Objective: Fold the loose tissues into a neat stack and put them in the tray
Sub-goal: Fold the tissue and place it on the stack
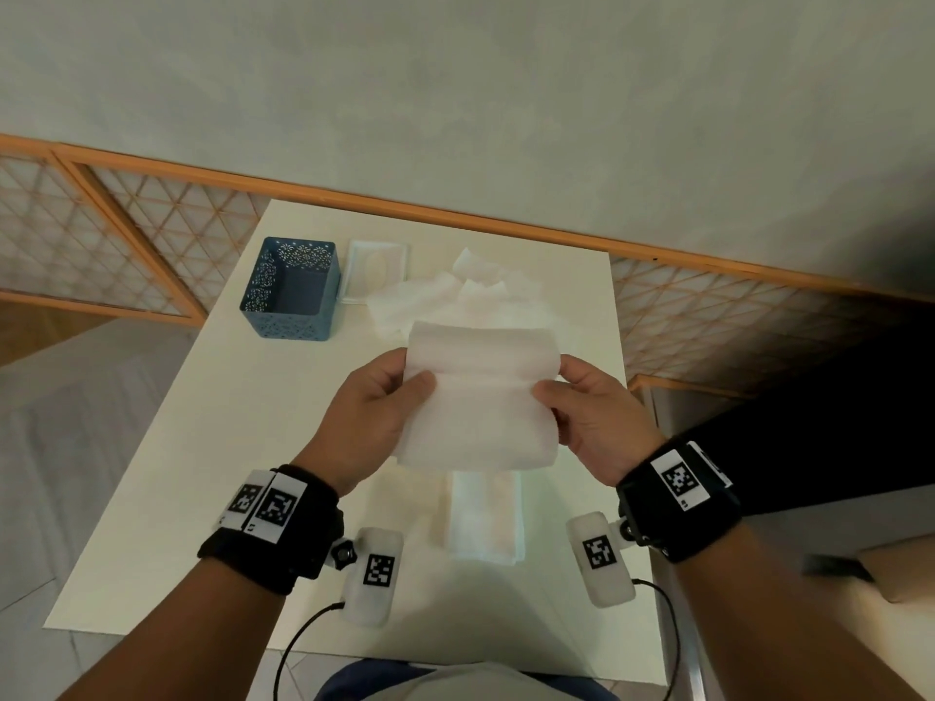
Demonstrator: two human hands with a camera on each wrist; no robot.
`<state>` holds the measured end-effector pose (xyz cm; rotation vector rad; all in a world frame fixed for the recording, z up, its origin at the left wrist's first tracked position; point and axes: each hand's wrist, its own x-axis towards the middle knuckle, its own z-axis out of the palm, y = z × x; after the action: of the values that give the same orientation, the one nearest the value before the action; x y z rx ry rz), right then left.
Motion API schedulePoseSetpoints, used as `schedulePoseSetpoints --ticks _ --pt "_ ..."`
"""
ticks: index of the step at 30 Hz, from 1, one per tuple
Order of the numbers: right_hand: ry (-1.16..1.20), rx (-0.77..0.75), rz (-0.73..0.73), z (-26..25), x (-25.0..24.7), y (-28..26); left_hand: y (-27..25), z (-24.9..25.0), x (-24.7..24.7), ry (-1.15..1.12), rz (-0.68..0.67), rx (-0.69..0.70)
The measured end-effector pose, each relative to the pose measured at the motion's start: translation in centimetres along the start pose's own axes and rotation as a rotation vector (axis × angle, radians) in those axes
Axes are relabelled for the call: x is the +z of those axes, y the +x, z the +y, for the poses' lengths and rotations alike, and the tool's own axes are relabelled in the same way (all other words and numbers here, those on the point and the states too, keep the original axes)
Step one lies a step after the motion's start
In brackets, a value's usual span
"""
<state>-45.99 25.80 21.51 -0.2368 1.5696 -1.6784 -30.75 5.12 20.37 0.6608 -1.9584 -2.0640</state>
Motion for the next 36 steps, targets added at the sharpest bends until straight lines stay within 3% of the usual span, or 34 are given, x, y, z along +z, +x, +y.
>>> schedulePoseSetpoints --ticks 5,9,14,17,20,26,30,32,36 --pt "0.0 -0.035 0.025 0.3 -0.1 0.0 -0.3 0.5 0.1 -0.022 -0.075 0.019" --pt "-0.096 -0.144 0.052 0.5 -0.3 0.2 0.1 -0.2 -0.2 -0.135 -0.066 -0.075" --pt "-0.202 -0.186 0.055 0.4 -0.6 0.2 0.4 -0.6 0.2 -0.347 0.039 -0.189" --pt "-0.246 -0.189 0.039 0.4 -0.5 0.4 0.8 -1.1 0.7 -0.273 0.133 -0.21" --pt "-0.3 -0.185 0.027 0.6 -0.5 0.7 0.8 -1.6 0.9 -0.241 0.122 -0.219" --pt "-0.217 -0.13 0.045 0.6 -0.2 0.9 0.9 -2.1 0.8 -0.313 0.094 -0.319" --pt "0.014 0.13 0.114 0.2 0.2 1.1 0.8 -2.4 0.7 -0.29 0.144 -0.289" --pt "-0.034 0.189 0.094 0.8 -0.2 1.4 1.0 -2.7 0.7 -0.3 0.177 -0.281" --pt "-0.192 0.116 0.077 2.3 -0.5 1.6 1.0 -2.8 0.9 -0.326 0.199 -0.276"
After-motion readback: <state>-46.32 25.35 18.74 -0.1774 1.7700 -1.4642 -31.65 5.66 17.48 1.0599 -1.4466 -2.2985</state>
